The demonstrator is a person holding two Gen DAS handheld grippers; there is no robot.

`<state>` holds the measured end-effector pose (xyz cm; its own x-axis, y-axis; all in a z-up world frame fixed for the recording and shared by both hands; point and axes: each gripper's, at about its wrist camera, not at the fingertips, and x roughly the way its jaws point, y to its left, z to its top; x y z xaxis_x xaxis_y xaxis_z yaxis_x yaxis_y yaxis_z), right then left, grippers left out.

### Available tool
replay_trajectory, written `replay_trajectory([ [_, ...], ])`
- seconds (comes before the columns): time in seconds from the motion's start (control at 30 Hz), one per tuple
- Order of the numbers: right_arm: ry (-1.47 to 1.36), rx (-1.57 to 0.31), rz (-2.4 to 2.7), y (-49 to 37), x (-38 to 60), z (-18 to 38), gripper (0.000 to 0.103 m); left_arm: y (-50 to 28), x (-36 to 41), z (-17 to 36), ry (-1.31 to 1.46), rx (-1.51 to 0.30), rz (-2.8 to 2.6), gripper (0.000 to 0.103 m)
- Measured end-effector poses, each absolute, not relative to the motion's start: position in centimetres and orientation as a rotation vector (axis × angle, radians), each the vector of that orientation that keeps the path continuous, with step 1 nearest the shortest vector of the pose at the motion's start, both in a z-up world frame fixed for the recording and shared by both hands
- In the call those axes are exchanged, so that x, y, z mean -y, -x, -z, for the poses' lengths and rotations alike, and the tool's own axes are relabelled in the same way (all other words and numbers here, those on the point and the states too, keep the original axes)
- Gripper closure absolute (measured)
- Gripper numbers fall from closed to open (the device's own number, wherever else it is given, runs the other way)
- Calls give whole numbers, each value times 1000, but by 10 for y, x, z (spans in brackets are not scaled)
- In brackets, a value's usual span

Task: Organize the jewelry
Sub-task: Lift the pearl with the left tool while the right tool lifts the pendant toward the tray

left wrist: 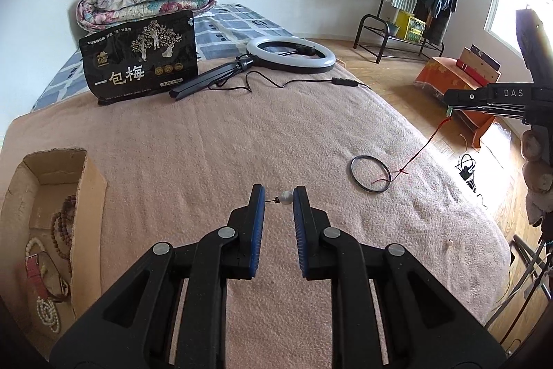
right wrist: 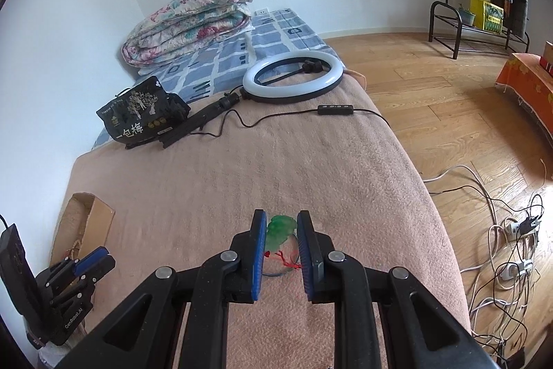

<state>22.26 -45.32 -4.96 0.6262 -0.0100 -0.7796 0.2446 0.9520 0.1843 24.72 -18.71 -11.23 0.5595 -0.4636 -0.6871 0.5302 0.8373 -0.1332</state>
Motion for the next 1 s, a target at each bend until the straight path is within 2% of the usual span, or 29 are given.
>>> replay_trajectory([
  [1.0,-225,-819,-32,-189,368,-13,86,-194,105,55,-43,-692,509,88],
])
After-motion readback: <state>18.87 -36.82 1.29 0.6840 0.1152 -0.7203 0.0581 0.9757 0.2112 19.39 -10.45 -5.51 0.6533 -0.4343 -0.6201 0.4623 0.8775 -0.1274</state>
